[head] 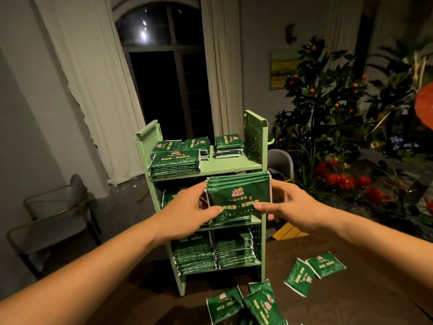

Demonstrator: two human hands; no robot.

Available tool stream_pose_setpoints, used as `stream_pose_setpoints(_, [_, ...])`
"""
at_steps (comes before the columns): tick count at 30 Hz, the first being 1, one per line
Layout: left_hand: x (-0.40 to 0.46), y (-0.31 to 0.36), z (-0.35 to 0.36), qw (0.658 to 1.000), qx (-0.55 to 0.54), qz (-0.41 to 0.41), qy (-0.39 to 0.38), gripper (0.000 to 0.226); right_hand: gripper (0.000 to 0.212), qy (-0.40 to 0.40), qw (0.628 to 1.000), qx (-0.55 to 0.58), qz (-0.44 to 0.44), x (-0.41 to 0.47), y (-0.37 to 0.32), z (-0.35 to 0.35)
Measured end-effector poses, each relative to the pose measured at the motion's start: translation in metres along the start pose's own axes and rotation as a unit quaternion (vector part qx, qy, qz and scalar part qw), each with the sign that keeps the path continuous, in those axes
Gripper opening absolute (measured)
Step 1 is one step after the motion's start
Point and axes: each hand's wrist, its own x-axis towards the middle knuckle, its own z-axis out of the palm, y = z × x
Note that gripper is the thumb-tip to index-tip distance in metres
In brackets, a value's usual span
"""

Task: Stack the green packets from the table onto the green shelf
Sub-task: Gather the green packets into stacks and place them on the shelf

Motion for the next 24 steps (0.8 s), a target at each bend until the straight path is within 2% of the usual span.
stream_pose_setpoints(2, [0.005,-0.002,0.0,0.996,-0.078,-0.015,0.028,0.041,0.034,0.009,0.997,0.067,0.024,0.007,-0.003,0.003])
stream_pose_setpoints(4, [0.009,-0.001,0.001,0.982,-0.161,-0.049,0.088,0.033,0.032,0.02,0.987,0.152,0.057,0.017,-0.008,0.005])
stream_pose_setpoints(5, [0.01,0.0,0.001,0.975,-0.168,-0.067,0.129,0.029,0.033,0.027,0.978,0.191,0.074,0.023,-0.012,0.008])
stream_pose_setpoints(8, [0.005,0.002,0.004,0.969,-0.077,-0.067,0.224,0.027,0.034,0.067,0.958,0.252,0.116,0.037,-0.021,0.012])
stream_pose_setpoints(10, [-0.002,0.002,0.006,0.979,-0.006,-0.007,0.202,0.027,0.026,0.089,0.948,0.276,0.13,0.042,-0.031,0.015])
stream_pose_setpoints(12, [-0.005,0.004,0.008,0.984,0.119,0.05,0.126,0.024,0.021,0.105,0.942,0.288,0.134,0.049,-0.037,0.018])
stream_pose_setpoints(15, [0.0,0.006,0.015,0.952,0.288,0.1,0.035,0.02,0.025,0.134,0.933,0.307,0.131,0.06,-0.044,0.023])
stream_pose_setpoints(17, [0.009,0.011,0.017,0.946,0.311,0.095,0.021,0.028,0.03,0.151,0.926,0.322,0.125,0.062,-0.046,0.024])
stream_pose_setpoints(20, [0.026,0.017,0.016,0.951,0.296,0.083,0.042,0.034,0.038,0.17,0.915,0.346,0.121,0.064,-0.044,0.019])
stream_pose_setpoints(24, [0.042,0.022,0.014,0.952,0.291,0.071,0.069,0.031,0.023,0.207,0.927,0.28,0.137,0.053,-0.032,0.015])
